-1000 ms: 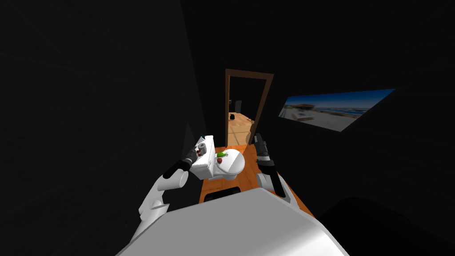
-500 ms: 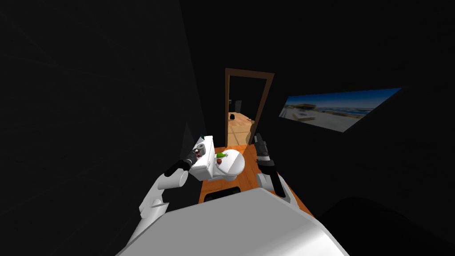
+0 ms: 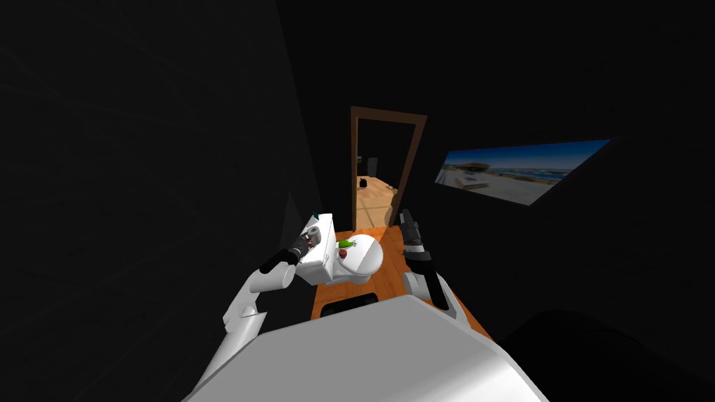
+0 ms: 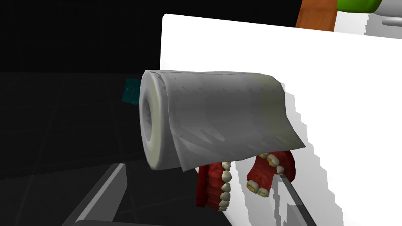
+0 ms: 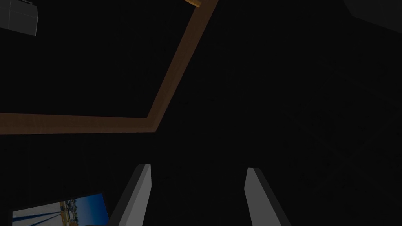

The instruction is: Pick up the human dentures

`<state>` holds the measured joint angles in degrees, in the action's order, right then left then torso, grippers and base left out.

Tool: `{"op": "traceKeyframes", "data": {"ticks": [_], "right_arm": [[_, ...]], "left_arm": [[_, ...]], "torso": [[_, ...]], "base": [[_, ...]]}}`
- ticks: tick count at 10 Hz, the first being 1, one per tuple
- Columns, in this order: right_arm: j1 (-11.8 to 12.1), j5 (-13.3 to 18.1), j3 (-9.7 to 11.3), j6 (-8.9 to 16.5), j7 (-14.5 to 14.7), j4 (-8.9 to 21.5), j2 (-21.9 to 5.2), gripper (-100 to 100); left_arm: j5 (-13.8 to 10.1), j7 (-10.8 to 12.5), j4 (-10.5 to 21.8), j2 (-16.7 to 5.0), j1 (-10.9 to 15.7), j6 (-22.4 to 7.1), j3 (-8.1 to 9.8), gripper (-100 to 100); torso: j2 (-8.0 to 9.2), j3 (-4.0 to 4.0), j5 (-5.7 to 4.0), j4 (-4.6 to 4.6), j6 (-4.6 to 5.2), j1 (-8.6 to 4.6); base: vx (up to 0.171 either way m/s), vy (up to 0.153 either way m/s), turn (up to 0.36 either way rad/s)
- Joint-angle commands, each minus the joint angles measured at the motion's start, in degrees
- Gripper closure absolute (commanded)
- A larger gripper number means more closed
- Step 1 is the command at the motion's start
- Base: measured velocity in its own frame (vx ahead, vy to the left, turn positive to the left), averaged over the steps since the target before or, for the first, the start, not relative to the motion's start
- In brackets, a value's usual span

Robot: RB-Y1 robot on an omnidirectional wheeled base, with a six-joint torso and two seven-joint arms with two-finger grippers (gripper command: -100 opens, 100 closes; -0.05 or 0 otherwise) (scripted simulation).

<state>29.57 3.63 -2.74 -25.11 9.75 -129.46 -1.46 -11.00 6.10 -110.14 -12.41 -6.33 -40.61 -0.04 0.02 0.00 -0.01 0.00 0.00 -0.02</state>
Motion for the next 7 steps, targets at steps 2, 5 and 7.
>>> {"op": "traceKeyframes", "data": {"ticks": [2, 5, 7], "right_arm": [[0.0, 0.0, 0.0, 0.0, 0.0, 0.0, 0.0, 0], [0.0, 0.0, 0.0, 0.0, 0.0, 0.0, 0.0, 0], [0.0, 0.0, 0.0, 0.0, 0.0, 0.0, 0.0, 0]], "left_arm": [[0.0, 0.0, 1.1, 0.0, 0.6, 0.4, 0.32, -100], [0.0, 0.0, 1.3, 0.0, 0.6, 0.4, 0.30, 100], [0.0, 0.0, 1.3, 0.0, 0.6, 0.4, 0.32, 100]], "torso": [[0.00, 0.00, 0.00, 0.00, -0.01, 0.00], [0.01, 0.05, -0.02, 0.09, -0.01, 0.01], [0.07, 0.07, -0.01, 0.08, -0.02, -0.01]], "base": [[-0.001, -0.004, -0.030], [-0.002, 0.000, 0.001], [0.000, 0.000, 0.000]]}}
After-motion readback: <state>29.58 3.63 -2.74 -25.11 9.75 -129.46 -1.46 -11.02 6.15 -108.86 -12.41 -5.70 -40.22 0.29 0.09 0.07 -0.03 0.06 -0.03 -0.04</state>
